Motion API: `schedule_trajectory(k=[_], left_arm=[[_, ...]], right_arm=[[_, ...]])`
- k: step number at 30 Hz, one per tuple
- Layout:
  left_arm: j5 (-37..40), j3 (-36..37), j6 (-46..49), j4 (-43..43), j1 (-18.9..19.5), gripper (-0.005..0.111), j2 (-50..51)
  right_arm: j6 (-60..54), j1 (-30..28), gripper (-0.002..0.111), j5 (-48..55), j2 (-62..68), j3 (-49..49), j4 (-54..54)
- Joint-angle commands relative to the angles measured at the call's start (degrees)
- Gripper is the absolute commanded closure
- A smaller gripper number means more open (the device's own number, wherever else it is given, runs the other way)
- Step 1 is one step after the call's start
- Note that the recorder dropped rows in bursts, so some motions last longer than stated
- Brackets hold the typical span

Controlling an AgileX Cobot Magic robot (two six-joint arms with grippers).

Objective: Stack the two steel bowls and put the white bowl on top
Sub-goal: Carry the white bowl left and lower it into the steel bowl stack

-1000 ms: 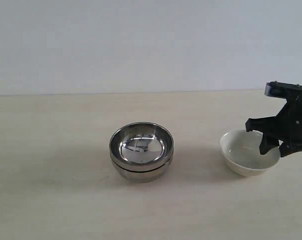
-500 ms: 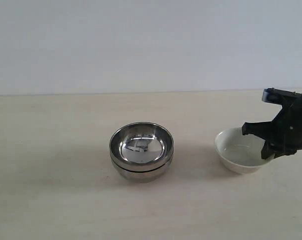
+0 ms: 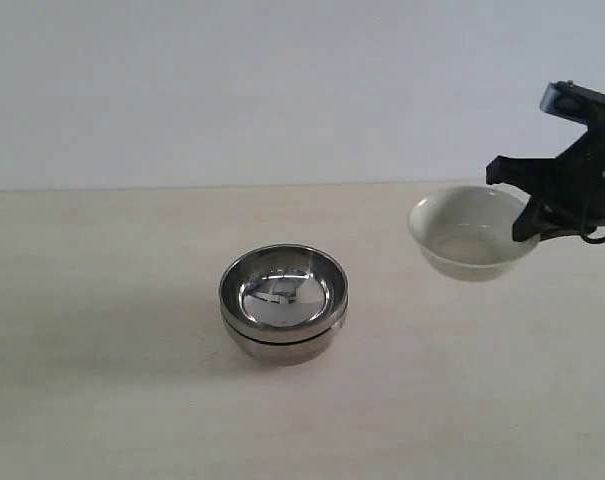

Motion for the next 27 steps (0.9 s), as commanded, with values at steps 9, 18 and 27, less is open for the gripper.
schedule_trajectory(k=[9,18,27], left_arm=[[-0.4,0.2,-0.6,-0.4,0.1,0.103,-0.2],[-0.4,0.2,-0.6,-0.4,0.1,0.103,-0.2],[-0.4,0.2,-0.6,-0.4,0.1,0.103,-0.2]], right_arm=[[0.8,17.0,0.108,-2.1,-1.6,-7.7,4.3],[1.8,21.5,0.108,-3.3,0.5,-7.7,4.3],[1.8,24.2,0.108,-4.7,4.6,-7.7,4.3]])
